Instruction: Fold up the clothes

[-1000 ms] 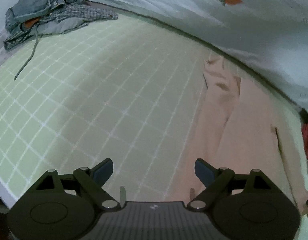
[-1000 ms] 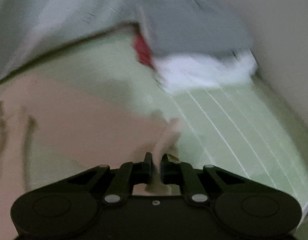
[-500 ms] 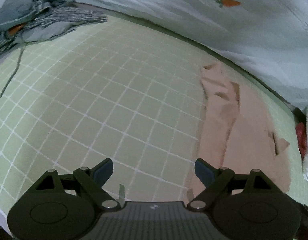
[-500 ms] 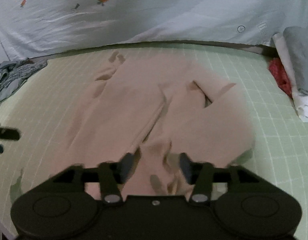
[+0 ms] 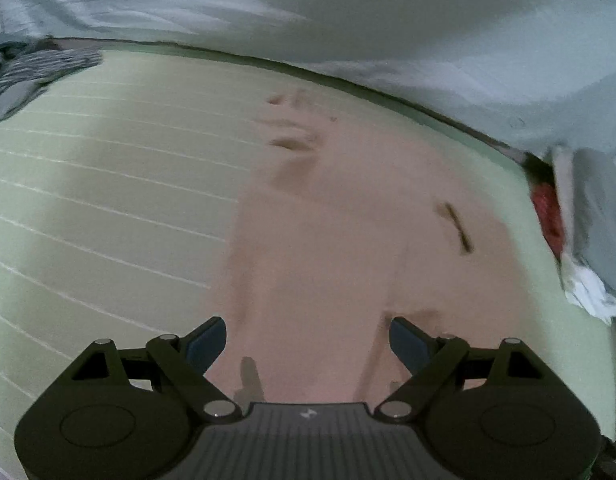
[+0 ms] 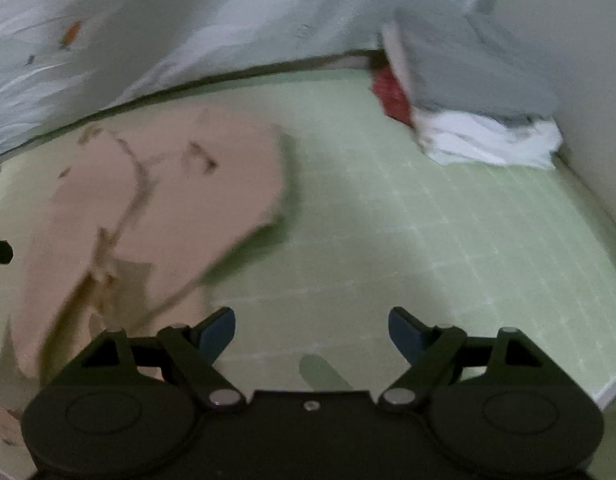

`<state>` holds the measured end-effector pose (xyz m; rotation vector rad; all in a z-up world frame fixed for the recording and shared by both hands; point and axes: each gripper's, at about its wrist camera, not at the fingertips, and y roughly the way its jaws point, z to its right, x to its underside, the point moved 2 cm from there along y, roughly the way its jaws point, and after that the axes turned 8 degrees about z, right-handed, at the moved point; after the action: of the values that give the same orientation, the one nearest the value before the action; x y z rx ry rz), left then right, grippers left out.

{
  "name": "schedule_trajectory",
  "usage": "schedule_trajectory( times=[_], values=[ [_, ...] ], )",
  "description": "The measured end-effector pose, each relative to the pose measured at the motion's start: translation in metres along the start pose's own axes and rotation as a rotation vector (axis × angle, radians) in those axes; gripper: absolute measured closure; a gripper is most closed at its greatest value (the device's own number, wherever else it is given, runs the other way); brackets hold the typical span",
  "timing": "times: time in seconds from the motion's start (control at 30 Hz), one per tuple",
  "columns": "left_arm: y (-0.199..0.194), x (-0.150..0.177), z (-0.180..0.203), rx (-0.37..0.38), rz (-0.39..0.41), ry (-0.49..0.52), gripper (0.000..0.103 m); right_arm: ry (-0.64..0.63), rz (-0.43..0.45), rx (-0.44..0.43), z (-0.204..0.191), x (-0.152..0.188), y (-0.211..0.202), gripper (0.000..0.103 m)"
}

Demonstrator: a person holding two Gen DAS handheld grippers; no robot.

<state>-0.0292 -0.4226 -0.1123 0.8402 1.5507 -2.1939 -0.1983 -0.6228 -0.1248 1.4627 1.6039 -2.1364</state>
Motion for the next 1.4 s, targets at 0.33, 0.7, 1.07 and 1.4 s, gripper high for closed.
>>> schedule_trajectory(
  times=[0.33, 0.7, 1.07, 1.4],
  values=[
    [0.022, 0.032, 0.077, 0.052, -0.088, 0.103, 0.014, 0.137, -0.104, 0.015, 0.070, 0.026, 0.019, 0.019],
    [0.065, 0.030, 0.087, 0.096, -0.193, 0.108, 0.090, 0.161, -0.118, 0.059, 0.077, 0.022, 0.027, 0.019],
    [0.031, -0.081, 0.028, 0.256, 0.020, 0.050, 0.099, 0.199, -0.099, 0.134, 0.023, 0.008, 0.035, 0.019],
    [0.021, -0.215, -0.139, 0.054, 0.267, -0.028, 0.097, 0.163, -0.066, 0.187, -0.062, -0.005, 0.030, 0.019]
  ],
)
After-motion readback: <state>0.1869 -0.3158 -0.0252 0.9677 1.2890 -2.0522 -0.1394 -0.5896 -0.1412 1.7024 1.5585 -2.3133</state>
